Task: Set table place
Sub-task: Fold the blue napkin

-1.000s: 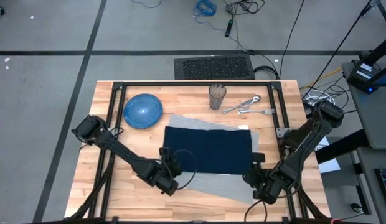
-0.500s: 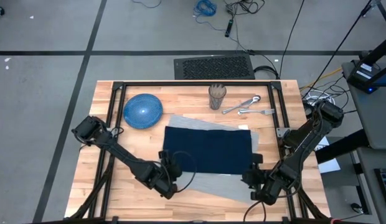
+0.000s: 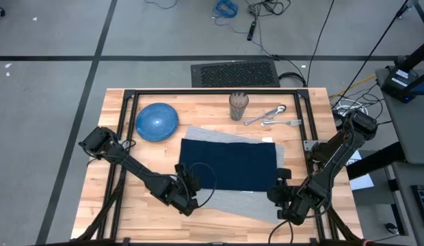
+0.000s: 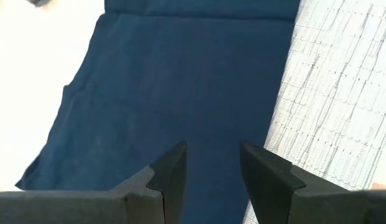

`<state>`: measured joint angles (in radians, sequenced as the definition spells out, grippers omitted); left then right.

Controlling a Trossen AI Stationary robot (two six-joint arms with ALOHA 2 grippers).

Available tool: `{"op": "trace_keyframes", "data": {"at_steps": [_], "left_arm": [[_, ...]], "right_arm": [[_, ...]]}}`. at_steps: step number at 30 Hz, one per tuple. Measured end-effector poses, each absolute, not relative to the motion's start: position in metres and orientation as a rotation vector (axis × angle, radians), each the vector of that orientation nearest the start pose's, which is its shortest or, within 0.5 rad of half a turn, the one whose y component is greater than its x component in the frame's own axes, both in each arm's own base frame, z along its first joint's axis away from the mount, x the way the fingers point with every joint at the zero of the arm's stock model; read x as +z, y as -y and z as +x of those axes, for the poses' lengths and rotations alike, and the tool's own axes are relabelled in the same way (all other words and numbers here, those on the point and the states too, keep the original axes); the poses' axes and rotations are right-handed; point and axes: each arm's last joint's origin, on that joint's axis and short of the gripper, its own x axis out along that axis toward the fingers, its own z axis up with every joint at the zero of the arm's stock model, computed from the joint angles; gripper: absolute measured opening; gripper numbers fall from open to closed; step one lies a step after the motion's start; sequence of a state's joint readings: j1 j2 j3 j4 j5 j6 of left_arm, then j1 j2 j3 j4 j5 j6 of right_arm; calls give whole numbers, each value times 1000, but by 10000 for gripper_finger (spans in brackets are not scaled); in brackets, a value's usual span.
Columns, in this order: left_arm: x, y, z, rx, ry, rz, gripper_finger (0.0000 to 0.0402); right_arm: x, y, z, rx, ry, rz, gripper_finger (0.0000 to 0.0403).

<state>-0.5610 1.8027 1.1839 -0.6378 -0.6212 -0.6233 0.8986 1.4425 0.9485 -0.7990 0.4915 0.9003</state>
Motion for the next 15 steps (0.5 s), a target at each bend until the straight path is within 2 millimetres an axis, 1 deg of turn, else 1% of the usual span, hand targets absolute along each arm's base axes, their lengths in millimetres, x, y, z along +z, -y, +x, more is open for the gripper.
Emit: {"op": "trace_keyframes", "data": {"at_steps": [7,15], "left_arm": [[180,168,300,361,-956,135,132],[180,168,300,361,-956,137,132]], "right_arm": [[212,-190,169,-167,-1029,30,120],[210,-189,165,-218,-1100,166,120]]}}
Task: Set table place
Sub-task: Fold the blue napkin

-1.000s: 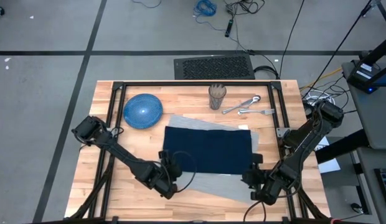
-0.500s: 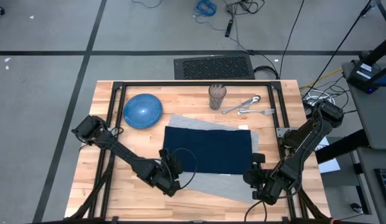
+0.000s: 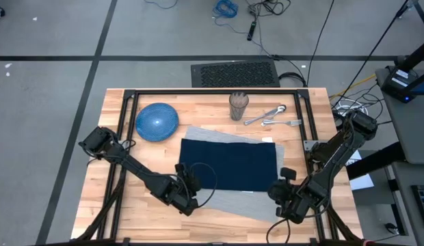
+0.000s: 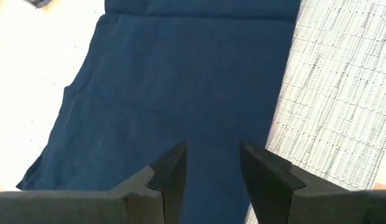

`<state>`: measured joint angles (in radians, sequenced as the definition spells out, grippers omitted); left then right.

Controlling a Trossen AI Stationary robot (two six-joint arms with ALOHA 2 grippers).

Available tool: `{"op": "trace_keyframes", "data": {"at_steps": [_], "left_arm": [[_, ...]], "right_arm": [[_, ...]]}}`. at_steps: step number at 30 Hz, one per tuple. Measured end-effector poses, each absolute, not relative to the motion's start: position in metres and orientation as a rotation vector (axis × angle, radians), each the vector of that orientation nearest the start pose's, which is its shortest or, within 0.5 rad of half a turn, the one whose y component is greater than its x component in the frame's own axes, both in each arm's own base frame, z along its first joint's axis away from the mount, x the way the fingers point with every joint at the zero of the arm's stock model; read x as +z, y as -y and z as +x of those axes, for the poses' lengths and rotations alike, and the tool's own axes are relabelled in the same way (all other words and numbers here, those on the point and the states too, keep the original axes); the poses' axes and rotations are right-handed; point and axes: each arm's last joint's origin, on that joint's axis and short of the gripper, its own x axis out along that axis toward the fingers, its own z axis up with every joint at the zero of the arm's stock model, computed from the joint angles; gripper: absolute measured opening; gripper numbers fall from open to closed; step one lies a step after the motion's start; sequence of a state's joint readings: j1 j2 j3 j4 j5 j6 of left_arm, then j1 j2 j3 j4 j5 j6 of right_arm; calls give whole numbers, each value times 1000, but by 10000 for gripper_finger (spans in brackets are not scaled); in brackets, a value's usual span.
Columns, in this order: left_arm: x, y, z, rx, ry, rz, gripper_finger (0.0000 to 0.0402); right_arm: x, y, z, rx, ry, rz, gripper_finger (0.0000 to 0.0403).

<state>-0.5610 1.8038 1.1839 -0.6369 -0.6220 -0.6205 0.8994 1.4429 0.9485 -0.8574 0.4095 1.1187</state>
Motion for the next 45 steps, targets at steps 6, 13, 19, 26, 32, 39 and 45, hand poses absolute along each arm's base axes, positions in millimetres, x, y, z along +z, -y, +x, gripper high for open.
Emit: {"op": "trace_keyframes", "data": {"at_steps": [6,13,19,26,32,39,45], "left_arm": [[180,169,300,359,-956,142,132],[180,162,303,426,-929,80,132],[180,132,318,587,-893,-106,132],[179,91,332,641,-957,-248,132],[176,50,340,666,-1042,-426,132],[175,25,344,655,-1091,-631,132],[172,25,345,677,-1102,-735,132]], "right_arm": [[210,-189,164,-241,-1110,202,120],[212,-189,173,-216,-1006,143,120],[212,-187,175,-222,-999,138,120],[212,-182,181,-229,-1002,110,120],[212,-175,187,-219,-1010,53,120],[212,-173,188,-195,-1025,-8,120],[212,-173,187,-166,-1038,-73,120]]}}
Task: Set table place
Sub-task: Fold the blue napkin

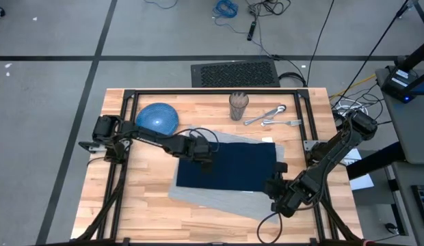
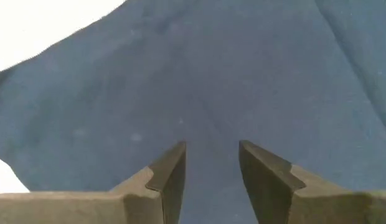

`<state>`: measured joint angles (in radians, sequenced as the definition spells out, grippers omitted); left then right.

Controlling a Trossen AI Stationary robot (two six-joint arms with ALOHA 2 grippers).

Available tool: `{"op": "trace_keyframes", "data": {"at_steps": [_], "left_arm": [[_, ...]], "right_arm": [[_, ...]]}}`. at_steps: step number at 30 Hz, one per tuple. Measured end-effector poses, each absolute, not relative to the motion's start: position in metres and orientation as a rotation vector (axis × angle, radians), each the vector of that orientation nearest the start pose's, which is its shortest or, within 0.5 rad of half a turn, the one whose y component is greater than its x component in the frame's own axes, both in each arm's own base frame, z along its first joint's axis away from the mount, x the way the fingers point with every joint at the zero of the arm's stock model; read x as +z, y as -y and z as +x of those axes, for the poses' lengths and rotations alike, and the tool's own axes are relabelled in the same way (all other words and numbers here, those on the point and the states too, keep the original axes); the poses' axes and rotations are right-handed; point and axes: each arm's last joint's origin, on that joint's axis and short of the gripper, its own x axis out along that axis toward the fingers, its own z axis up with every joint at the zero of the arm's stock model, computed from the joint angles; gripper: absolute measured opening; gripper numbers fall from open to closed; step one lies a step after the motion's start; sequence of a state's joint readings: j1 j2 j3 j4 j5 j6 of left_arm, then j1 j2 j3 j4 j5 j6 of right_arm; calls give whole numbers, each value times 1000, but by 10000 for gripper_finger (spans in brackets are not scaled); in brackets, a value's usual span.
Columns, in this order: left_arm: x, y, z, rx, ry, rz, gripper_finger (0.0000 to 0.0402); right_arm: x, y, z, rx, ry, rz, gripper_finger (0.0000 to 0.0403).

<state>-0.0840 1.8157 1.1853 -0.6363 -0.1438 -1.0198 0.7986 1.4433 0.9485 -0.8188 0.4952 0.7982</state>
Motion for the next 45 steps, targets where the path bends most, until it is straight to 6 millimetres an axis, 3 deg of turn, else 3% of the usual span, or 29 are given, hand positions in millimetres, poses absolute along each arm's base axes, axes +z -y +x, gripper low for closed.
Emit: {"op": "trace_keyframes", "data": {"at_steps": [7,18,22,30,37,45], "left_arm": [[147,31,356,697,-1194,-788,132],[133,39,389,712,-1339,-681,132],[131,39,394,685,-1355,-653,114],[135,43,397,596,-1347,-598,9],[143,46,401,558,-1352,-565,0],[175,49,412,517,-1304,-498,0]], "right_arm": [[212,-173,187,-138,-1040,-129,120],[212,-172,188,-128,-1019,-182,120],[212,-172,188,-129,-1018,-181,120],[213,-174,190,-124,-1003,-162,120],[213,-174,190,-122,-1002,-160,120],[213,-174,190,-130,-1003,-145,120]]}}
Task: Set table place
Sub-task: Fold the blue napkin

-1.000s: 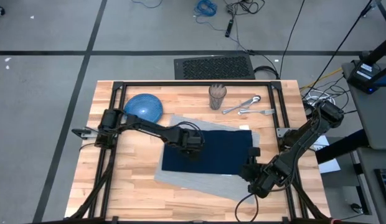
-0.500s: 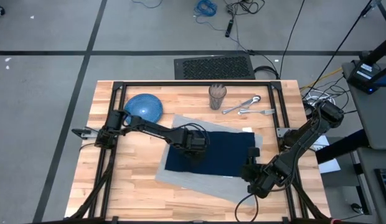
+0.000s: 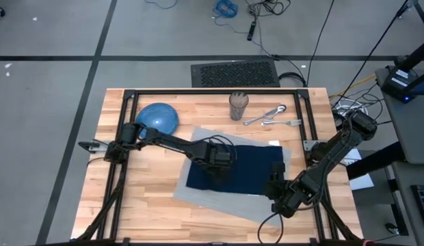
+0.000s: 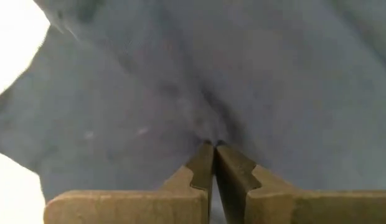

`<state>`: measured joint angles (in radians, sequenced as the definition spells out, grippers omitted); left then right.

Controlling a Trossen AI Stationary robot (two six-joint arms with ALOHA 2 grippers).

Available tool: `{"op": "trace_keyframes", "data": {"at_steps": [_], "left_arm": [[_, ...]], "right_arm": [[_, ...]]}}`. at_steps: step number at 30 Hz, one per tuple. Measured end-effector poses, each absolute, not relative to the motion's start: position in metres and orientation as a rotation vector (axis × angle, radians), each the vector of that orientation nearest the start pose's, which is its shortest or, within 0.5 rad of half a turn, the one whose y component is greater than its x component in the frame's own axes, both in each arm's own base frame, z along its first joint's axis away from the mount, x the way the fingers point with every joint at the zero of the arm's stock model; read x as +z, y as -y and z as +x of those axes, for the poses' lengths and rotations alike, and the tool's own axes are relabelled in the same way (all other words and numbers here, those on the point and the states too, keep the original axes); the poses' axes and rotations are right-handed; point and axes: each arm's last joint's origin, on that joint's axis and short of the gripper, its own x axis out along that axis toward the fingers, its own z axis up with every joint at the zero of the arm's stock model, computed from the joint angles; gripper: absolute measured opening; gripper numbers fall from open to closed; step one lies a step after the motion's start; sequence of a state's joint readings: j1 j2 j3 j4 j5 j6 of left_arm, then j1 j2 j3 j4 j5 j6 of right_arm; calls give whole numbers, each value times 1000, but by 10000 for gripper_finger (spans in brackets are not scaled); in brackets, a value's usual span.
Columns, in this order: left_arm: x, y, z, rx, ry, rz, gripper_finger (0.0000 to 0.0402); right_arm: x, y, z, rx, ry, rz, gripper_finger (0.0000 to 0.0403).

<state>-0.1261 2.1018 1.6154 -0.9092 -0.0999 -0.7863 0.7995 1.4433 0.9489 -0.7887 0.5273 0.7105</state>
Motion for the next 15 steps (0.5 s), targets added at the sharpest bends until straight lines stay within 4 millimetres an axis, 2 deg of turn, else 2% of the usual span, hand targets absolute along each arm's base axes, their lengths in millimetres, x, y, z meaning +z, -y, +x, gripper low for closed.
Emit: {"op": "trace_keyframes", "data": {"at_steps": [3,9,15], "left_arm": [[182,50,413,523,-1308,-475,0],[181,50,405,563,-1364,-425,0],[182,53,406,537,-1355,-407,0]], "right_arm": [[213,-174,189,-131,-1003,-142,120],[213,-174,189,-134,-1004,-132,120],[213,-174,189,-134,-1003,-131,120]]}}
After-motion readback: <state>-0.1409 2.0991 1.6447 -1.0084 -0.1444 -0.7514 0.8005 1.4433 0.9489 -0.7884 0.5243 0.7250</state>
